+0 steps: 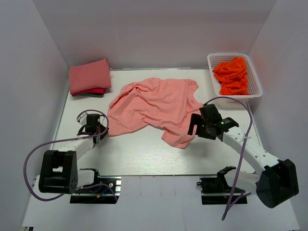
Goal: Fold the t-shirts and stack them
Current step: Flatten out the tshirt
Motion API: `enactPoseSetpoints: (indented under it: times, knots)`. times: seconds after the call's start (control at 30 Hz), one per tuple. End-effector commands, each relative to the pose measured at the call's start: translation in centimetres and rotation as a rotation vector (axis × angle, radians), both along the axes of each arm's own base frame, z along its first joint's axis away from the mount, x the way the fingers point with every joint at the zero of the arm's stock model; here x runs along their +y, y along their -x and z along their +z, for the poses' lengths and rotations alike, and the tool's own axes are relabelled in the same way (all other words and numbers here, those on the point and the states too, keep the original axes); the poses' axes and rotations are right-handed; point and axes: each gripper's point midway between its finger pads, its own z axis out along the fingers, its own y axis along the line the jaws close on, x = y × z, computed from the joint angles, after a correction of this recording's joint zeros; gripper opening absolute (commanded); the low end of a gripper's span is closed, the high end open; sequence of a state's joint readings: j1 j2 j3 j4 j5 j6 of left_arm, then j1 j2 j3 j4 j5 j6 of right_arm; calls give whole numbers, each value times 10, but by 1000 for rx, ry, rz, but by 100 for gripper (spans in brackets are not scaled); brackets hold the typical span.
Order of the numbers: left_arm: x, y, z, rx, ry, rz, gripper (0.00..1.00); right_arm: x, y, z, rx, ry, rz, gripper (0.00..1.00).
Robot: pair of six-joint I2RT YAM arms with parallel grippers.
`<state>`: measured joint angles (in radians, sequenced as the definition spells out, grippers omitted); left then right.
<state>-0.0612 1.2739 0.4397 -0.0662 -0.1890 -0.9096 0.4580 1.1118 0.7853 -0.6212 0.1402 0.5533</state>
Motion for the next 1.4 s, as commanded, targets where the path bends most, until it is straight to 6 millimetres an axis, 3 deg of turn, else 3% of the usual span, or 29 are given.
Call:
enactPoseSetpoints:
  times: [0.0,0.07,0.23,0.47,0.67,0.73,0.77,0.83,0.97,1.0,1.03,1.07,1.17,1.2,1.23,1.3,1.33,1.37]
  knots:
    - [-6,22,-6,32,-3,-73,0,10,31,-24,137,-9,11,90]
    - [-6,23,-3,13,-3,-73,0,23,39,-34,179,-49,35,90]
    - [-4,28,2,4,-9,-67,0,46,40,-60,227,-93,32,89]
    - [-6,32,6,3,-2,-73,0,55,30,-79,234,-97,-15,80]
    - [-7,30,11,-17,5,-79,0,56,27,-91,231,-101,-40,47]
    - [-12,27,15,-27,23,-96,0,58,29,-92,242,-109,-46,13]
    - [-12,27,18,-27,33,-86,0,57,31,-93,252,-110,-51,4]
    - [-15,24,30,-31,43,-95,0,56,33,-90,257,-111,-60,0]
    - [-18,15,71,-122,66,-90,0,56,23,-55,166,-132,-28,0]
    - [-16,13,82,-151,59,-84,0,57,13,-27,98,-145,-15,0]
    - [-17,7,110,-229,61,-85,0,54,7,-16,57,-135,-18,0]
    - [-14,6,124,-267,52,-75,0,54,4,-6,32,-133,-15,0]
    - [-7,-3,176,-396,17,-56,0,53,-18,60,-133,-151,2,0]
    - [-5,-7,202,-455,12,-46,0,48,-20,73,-172,-143,-1,0]
    - [-5,-8,211,-474,5,-51,0,45,-27,100,-233,-156,-26,0]
    - [-5,-16,249,-574,9,-50,0,24,-36,120,-324,-107,-109,0]
    - [-6,-19,259,-598,10,-50,0,14,-41,146,-405,-112,-157,0]
    - [-6,-21,273,-631,11,-49,0,0,-44,161,-460,-94,-200,0]
